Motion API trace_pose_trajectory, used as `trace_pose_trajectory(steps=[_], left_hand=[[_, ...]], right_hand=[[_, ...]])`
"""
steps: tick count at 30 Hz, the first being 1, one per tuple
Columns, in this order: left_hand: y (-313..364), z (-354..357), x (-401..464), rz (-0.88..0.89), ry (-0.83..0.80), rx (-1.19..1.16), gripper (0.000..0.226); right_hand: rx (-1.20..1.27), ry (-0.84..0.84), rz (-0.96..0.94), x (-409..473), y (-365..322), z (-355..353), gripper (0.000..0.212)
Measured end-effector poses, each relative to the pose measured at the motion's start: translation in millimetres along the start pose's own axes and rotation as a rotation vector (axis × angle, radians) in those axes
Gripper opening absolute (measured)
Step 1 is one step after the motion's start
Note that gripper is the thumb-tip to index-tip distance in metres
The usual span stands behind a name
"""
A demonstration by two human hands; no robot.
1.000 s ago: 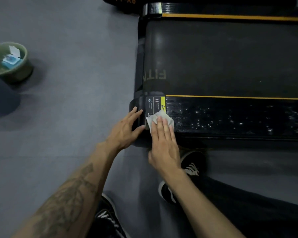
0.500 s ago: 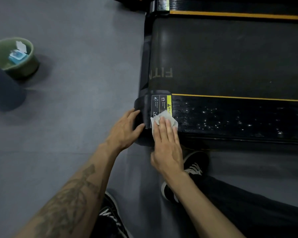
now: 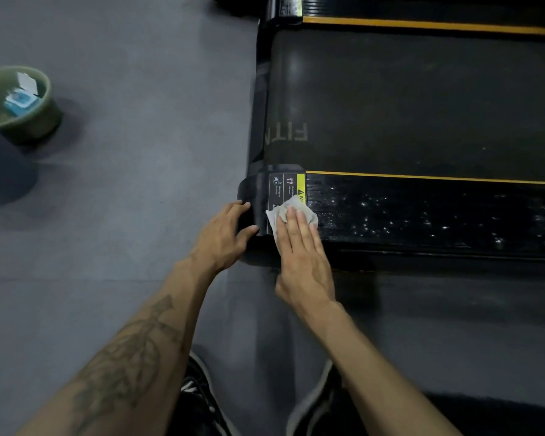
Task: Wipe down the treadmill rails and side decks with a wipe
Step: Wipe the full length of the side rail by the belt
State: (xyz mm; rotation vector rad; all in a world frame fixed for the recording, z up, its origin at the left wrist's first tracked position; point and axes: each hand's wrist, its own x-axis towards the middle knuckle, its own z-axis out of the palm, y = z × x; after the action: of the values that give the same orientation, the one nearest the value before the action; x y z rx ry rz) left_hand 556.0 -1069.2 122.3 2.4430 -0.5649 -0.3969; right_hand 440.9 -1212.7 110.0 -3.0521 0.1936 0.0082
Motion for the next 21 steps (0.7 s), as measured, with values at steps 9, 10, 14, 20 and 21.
trace_pose_trajectory(steps=[9,10,14,20,21], left_hand=[[-6.0,4.8,-5.5,0.023,0.003,0.027,0.058],[-5.1,3.7,-6.2,0.013,-0.009,0.027,0.059],[5.9,-4.9,-3.4,-0.054,-0.077,0.051,0.06],[14.7,-3.2,-10.4,-0.104,-0.092,-0.025,0.063],[13.7,-1.9,-11.4,-0.1,-0.079,-0.028,0.069]], right_hand=[[-0.014,0.081,-0.03,1.6,-0.2,11.0,0.093],[-0.024,0.058,-0.059,5.1,-0.2,8.5,0.092],[-0.026,-0.064,-0.147,21.5,8.4,-4.2,0.09],[0.063,-0.117,-0.039,-12.7,4.0,-23.1,0.106],[0.065,-0.116,-0.065,-12.1,3.4,-23.1,0.105]])
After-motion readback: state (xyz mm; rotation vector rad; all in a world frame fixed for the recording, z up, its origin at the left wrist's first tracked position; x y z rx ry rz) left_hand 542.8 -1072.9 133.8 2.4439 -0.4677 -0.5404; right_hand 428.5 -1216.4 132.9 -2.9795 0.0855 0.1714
